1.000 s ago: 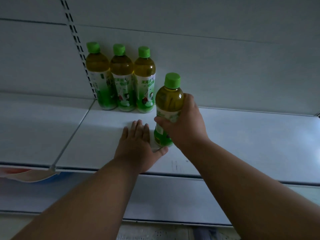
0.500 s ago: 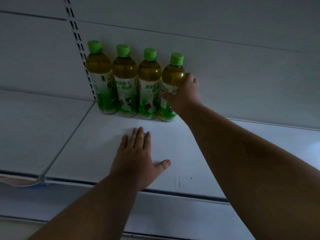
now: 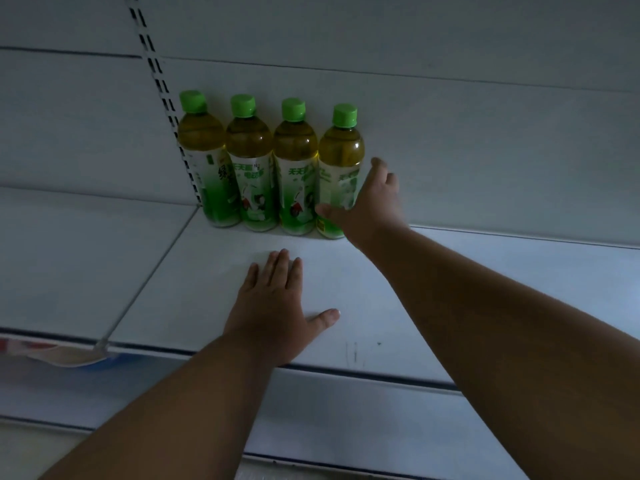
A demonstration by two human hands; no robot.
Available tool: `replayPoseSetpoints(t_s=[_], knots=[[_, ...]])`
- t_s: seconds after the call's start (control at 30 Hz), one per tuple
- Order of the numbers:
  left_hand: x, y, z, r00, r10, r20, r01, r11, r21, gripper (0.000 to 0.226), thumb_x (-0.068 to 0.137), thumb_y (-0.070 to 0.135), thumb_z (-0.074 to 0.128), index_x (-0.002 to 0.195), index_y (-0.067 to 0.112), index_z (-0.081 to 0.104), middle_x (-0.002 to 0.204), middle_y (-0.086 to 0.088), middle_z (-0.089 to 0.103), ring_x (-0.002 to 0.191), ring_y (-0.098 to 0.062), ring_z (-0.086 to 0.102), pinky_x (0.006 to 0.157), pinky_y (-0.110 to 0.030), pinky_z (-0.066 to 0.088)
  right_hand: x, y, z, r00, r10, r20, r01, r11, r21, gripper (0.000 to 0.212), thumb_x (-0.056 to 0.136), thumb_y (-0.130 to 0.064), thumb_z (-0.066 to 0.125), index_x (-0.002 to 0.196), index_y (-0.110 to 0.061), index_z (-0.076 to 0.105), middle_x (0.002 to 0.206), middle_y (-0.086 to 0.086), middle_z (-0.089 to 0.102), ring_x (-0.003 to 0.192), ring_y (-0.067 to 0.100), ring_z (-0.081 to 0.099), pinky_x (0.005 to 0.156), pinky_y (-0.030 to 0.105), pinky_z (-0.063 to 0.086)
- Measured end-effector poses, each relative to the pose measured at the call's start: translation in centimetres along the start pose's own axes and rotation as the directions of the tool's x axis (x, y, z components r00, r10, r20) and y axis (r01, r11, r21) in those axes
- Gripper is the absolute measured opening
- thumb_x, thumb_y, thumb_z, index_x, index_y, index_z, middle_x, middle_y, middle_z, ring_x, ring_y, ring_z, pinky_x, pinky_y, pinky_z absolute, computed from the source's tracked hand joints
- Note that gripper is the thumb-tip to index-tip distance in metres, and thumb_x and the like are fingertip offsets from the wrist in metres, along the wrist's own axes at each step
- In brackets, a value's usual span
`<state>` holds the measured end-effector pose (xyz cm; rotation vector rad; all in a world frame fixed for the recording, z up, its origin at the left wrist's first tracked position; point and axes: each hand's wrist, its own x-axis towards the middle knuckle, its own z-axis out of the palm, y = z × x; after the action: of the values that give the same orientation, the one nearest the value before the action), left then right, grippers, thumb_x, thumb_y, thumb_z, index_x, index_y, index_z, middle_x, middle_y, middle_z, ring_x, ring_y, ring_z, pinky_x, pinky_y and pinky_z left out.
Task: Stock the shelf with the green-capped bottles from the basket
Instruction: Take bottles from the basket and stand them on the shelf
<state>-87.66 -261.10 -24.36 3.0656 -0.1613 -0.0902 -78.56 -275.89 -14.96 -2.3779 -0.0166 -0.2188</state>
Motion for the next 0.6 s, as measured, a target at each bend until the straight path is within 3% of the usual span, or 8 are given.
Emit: replayPoseSetpoints(t_s=[0.1, 0.2, 0.37, 0.5, 0.6], knots=[[0.0, 0.1, -0.4, 1.000, -0.010, 0.012, 0.010, 1.000, -0.016, 0.113, 0.076, 0.086, 0.017, 0.159, 0.012, -0.001, 0.167, -0.010, -0.007, 0.153, -0.022, -0.008, 0.123, -0.044, 0.000, -4.2, 0.1, -1.9, 0.986, -0.155, 0.065, 0.164, 0.972, -0.167, 0.102, 0.077, -0.045, 0.080, 0.153, -0.016, 0.018, 0.144, 0.011, 0.037, 0.132, 0.029, 0.040, 0.108, 0.039, 0.038], [-1.0, 0.5, -1.5, 0.999, -0.031, -0.026, 0.027, 0.993, -0.115, 0.100, 0.088, 0.075, 0.037, 0.159, 0.012, 0.004, 0.167, -0.011, -0.002, 0.153, -0.025, 0.000, 0.123, -0.043, 0.004, -8.7, -1.0, -3.3, 0.940, -0.300, 0.164, 0.335, 0.905, -0.262, 0.093, 0.081, -0.048, 0.074, 0.151, -0.019, 0.021, 0.142, 0.010, 0.038, 0.130, 0.027, 0.040, 0.108, 0.040, 0.041], [-7.6, -1.7, -4.3, 0.979, -0.033, -0.201, 0.006, 0.991, -0.133, 0.090, 0.087, 0.072, 0.039, 0.156, 0.015, 0.024, 0.161, -0.007, 0.029, 0.147, -0.023, 0.029, 0.120, -0.040, 0.022, -13.4, -4.7, -2.3, 0.834, -0.460, 0.304, 0.547, 0.758, -0.354, 0.077, 0.086, -0.046, 0.066, 0.147, -0.022, 0.026, 0.147, 0.007, 0.033, 0.135, 0.029, 0.035, 0.112, 0.042, 0.034], [-18.1, -8.0, -6.5, 0.942, -0.212, -0.262, 0.167, 0.969, -0.183, 0.082, 0.084, 0.066, 0.052, 0.149, 0.017, 0.041, 0.149, -0.006, 0.048, 0.134, -0.024, 0.045, 0.111, -0.040, 0.035, -18.3, -10.8, 0.8, 0.713, -0.572, 0.404, 0.693, 0.663, -0.284, 0.073, 0.089, -0.044, 0.063, 0.149, -0.022, 0.027, 0.152, 0.011, 0.029, 0.137, 0.033, 0.032, 0.110, 0.045, 0.032], [-27.8, -12.5, -7.7, 0.870, -0.371, -0.325, 0.342, 0.929, -0.144, 0.081, 0.078, 0.070, 0.044, 0.139, 0.018, 0.051, 0.133, -0.005, 0.060, 0.119, -0.026, 0.057, 0.097, -0.044, 0.048, -23.5, -15.8, 3.8, 0.579, -0.666, 0.470, 0.803, 0.564, -0.192, 0.069, 0.088, -0.041, 0.063, 0.147, -0.021, 0.033, 0.147, 0.011, 0.035, 0.129, 0.033, 0.039, 0.104, 0.046, 0.037]])
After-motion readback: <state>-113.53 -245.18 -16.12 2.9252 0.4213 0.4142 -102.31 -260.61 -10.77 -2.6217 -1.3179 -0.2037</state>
